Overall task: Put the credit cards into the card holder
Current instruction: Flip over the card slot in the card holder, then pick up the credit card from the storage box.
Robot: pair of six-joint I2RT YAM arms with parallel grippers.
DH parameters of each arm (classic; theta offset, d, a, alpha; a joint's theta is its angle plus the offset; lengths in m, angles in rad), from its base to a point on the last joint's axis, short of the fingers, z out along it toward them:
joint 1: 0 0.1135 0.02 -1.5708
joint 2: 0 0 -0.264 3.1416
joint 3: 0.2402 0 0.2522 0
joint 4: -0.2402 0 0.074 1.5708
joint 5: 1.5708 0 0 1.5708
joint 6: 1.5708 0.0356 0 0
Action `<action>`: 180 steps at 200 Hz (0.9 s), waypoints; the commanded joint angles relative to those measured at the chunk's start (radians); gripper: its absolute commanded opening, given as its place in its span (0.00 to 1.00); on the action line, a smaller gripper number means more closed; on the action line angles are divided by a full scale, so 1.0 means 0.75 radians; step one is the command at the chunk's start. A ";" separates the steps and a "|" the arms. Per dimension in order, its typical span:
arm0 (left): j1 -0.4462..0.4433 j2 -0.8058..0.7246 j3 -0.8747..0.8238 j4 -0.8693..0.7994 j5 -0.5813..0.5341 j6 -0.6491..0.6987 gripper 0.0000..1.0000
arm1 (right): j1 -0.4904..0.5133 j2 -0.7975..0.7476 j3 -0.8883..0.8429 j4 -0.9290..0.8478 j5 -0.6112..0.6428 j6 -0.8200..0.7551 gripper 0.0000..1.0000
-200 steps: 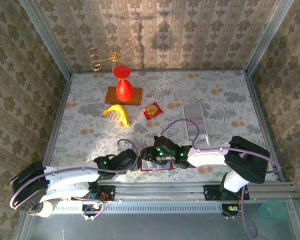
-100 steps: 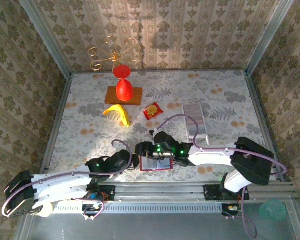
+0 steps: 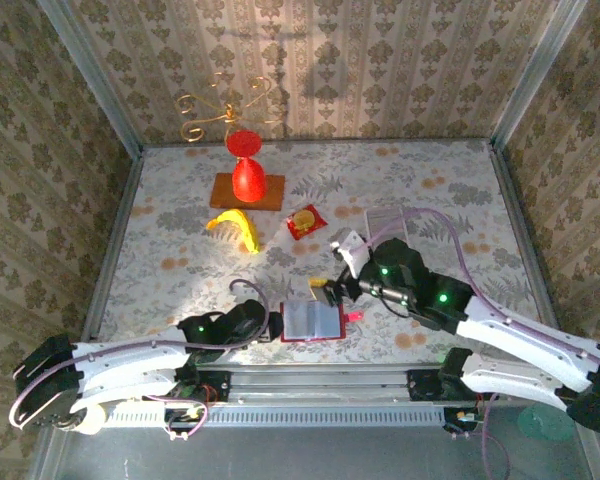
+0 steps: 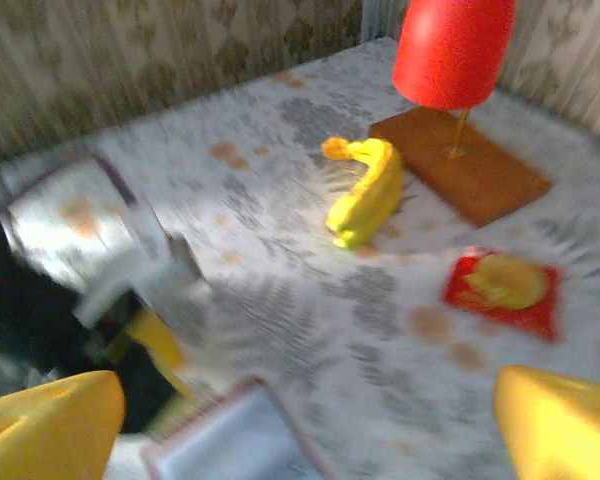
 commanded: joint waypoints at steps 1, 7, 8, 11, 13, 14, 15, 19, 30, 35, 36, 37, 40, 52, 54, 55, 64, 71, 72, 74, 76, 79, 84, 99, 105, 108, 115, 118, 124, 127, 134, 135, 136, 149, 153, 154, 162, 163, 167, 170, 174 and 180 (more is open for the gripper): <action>0.000 0.024 0.035 0.054 0.025 0.054 0.52 | -0.089 0.003 -0.018 -0.295 0.115 -0.786 1.00; 0.000 0.031 0.035 0.067 0.030 0.059 0.52 | -0.129 0.009 -0.011 -0.330 0.112 -0.856 1.00; 0.000 0.031 0.035 0.068 0.032 0.060 0.52 | -0.139 0.010 -0.009 -0.336 0.109 -0.862 1.00; 0.000 0.034 0.035 0.075 0.033 0.063 0.52 | -0.164 0.015 -0.005 -0.351 0.102 -0.908 1.00; 0.000 0.037 0.036 0.078 0.035 0.065 0.52 | -0.168 0.015 -0.004 -0.358 0.099 -0.922 1.00; 0.000 0.038 0.036 0.080 0.035 0.067 0.52 | -0.179 0.017 -0.003 -0.365 0.097 -0.936 1.00; 0.000 0.040 0.037 0.081 0.036 0.067 0.52 | -0.188 0.019 -0.002 -0.372 0.093 -0.949 1.00; 0.000 0.046 0.037 0.086 0.041 0.070 0.52 | -0.222 0.024 0.000 -0.390 0.082 -1.001 1.00; 0.000 0.059 0.043 0.090 0.047 0.076 0.53 | -0.313 0.045 0.007 -0.424 0.062 -1.128 1.00; 0.000 0.065 0.046 0.090 0.048 0.078 0.52 | -0.360 0.060 0.007 -0.432 0.054 -1.182 1.00; 0.000 0.067 0.047 0.090 0.049 0.078 0.53 | -0.370 0.063 0.007 -0.434 0.053 -1.193 1.00; 0.000 0.068 0.047 0.090 0.049 0.078 0.52 | -0.379 0.067 0.007 -0.435 0.052 -1.202 1.00; 0.000 0.072 0.049 0.091 0.052 0.081 0.53 | -0.406 0.077 0.005 -0.434 0.048 -1.232 1.00; 0.000 0.082 0.053 0.096 0.061 0.089 0.53 | -0.507 0.126 -0.003 -0.430 0.041 -1.337 1.00; -0.001 0.084 0.055 0.096 0.063 0.090 0.53 | -0.523 0.135 -0.004 -0.430 0.039 -1.356 1.00; 0.000 0.085 0.055 0.096 0.064 0.092 0.53 | -0.530 0.139 -0.006 -0.428 0.037 -1.366 1.00; 0.000 0.089 0.055 0.097 0.068 0.095 0.53 | -0.587 0.174 -0.015 -0.419 0.039 -1.447 1.00; 0.000 0.091 0.054 0.098 0.070 0.095 0.53 | -0.615 0.200 -0.021 -0.401 0.054 -1.500 1.00; -0.001 0.091 0.054 0.098 0.070 0.095 0.53 | -0.617 0.204 -0.021 -0.399 0.056 -1.507 1.00; 0.000 0.093 0.053 0.099 0.071 0.095 0.53 | -0.623 0.210 -0.023 -0.394 0.061 -1.520 1.00; 0.000 0.093 0.053 0.100 0.070 0.095 0.53 | -0.630 0.217 -0.024 -0.389 0.064 -1.528 1.00; 0.000 0.093 0.052 0.100 0.070 0.095 0.53 | -0.637 0.227 -0.025 -0.380 0.067 -1.549 1.00; 0.000 0.093 0.051 0.100 0.072 0.095 0.52 | -0.649 0.241 -0.026 -0.363 0.071 -1.567 1.00; 0.000 0.088 0.047 0.102 0.077 0.095 0.52 | -0.680 0.286 -0.022 -0.321 0.063 -1.608 1.00; 0.000 0.085 0.045 0.102 0.078 0.093 0.53 | -0.690 0.305 -0.022 -0.311 0.065 -1.626 1.00; 0.000 0.083 0.043 0.102 0.078 0.091 0.52 | -0.696 0.316 -0.022 -0.307 0.067 -1.636 1.00; 0.000 0.078 0.042 0.102 0.080 0.091 0.53 | -0.704 0.340 -0.022 -0.298 0.078 -1.661 1.00; -0.001 0.077 0.041 0.103 0.081 0.091 0.52 | -0.706 0.351 -0.024 -0.296 0.086 -1.671 1.00; 0.000 0.073 0.039 0.104 0.082 0.092 0.53 | -0.709 0.369 -0.026 -0.291 0.098 -1.686 1.00; 0.000 0.072 0.037 0.106 0.084 0.094 0.52 | -0.709 0.377 -0.028 -0.290 0.100 -1.691 1.00; 0.000 0.070 0.035 0.106 0.083 0.097 0.53 | -0.711 0.391 -0.030 -0.289 0.098 -1.695 1.00; 0.000 0.069 0.035 0.106 0.084 0.097 0.53 | -0.711 0.392 -0.030 -0.288 0.097 -1.695 1.00; 0.000 0.069 0.035 0.106 0.082 0.097 0.52 | -0.711 0.393 -0.031 -0.286 0.097 -1.695 1.00; 0.000 0.066 0.035 0.100 0.076 0.096 0.53 | -0.713 0.412 -0.040 -0.266 0.087 -1.693 1.00; 0.000 0.066 0.035 0.100 0.076 0.093 0.52 | -0.713 0.422 -0.040 -0.264 0.087 -1.694 1.00; 0.000 0.066 0.035 0.101 0.076 0.093 0.53 | -0.713 0.423 -0.040 -0.265 0.087 -1.693 1.00; 0.000 0.066 0.033 0.107 0.077 0.093 0.53 | -0.713 0.438 -0.040 -0.264 0.086 -1.695 1.00; 0.000 0.066 0.033 0.107 0.078 0.093 0.52 | -0.713 0.440 -0.040 -0.265 0.086 -1.695 1.00; 0.000 0.066 0.033 0.108 0.078 0.094 0.53 | -0.713 0.447 -0.042 -0.263 0.085 -1.695 1.00; 0.000 0.067 0.033 0.109 0.077 0.095 0.52 | -0.715 0.451 -0.043 -0.263 0.085 -1.696 1.00; 0.000 0.066 0.033 0.108 0.076 0.095 0.52 | -0.715 0.458 -0.045 -0.256 0.086 -1.700 1.00; 0.000 0.068 0.033 0.108 0.074 0.095 0.53 | -0.715 0.467 -0.048 -0.247 0.089 -1.702 1.00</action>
